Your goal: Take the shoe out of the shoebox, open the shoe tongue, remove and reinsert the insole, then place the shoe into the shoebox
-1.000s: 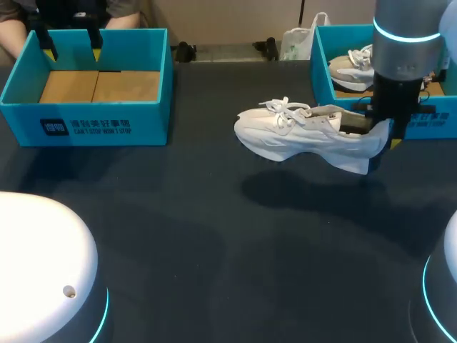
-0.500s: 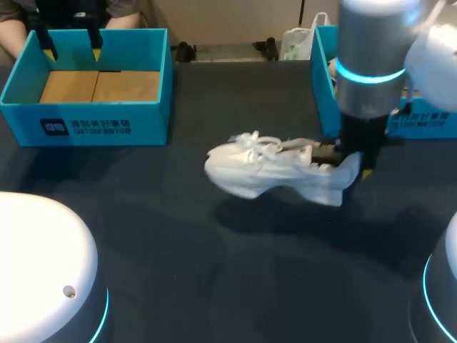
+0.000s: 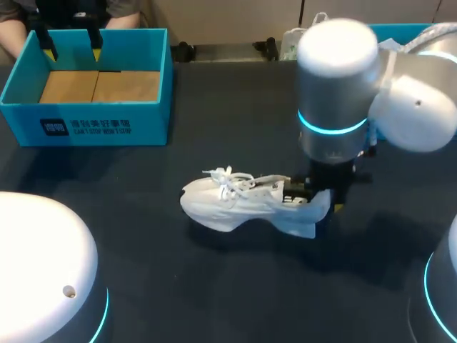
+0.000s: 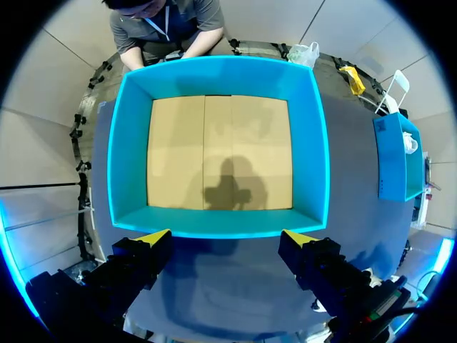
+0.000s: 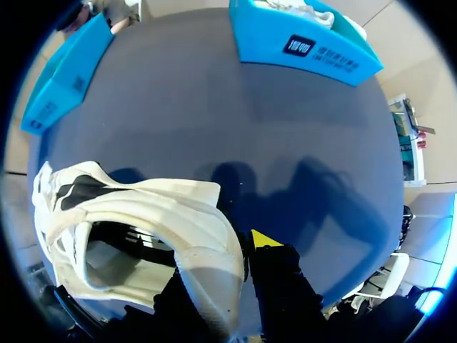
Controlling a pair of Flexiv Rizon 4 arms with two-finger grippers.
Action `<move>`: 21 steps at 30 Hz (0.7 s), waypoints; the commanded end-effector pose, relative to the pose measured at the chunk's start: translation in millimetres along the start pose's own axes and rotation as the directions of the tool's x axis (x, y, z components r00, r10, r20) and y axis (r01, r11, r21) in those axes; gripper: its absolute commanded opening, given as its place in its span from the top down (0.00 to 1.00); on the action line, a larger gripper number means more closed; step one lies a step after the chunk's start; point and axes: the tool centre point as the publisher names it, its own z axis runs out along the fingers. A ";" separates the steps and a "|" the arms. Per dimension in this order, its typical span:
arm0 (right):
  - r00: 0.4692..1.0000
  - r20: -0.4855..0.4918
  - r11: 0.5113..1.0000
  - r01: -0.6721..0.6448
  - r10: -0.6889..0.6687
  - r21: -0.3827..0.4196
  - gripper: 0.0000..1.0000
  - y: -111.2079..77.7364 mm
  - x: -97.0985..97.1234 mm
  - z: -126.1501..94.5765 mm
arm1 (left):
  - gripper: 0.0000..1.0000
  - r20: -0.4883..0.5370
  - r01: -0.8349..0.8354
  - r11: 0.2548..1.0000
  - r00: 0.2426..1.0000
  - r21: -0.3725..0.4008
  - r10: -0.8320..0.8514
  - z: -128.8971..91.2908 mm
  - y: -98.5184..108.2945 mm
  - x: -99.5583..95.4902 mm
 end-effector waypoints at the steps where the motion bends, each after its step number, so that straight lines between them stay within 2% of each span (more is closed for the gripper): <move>1: 1.000 -0.004 1.000 -0.006 0.006 -0.003 1.00 -6.8 13.1 13.6 | 0.00 0.000 0.000 1.000 1.000 0.000 0.000 0.1 0.0 0.0; 6: 1.000 -0.005 1.000 -0.005 0.005 0.021 1.00 -11.7 25.2 30.3 | 0.00 0.000 0.000 1.000 1.000 0.000 0.000 0.1 0.0 0.0; 21: 1.000 0.002 1.000 0.013 -0.014 0.024 1.00 -21.9 48.3 45.6 | 0.00 0.000 0.000 1.000 1.000 0.000 0.000 0.1 0.0 0.0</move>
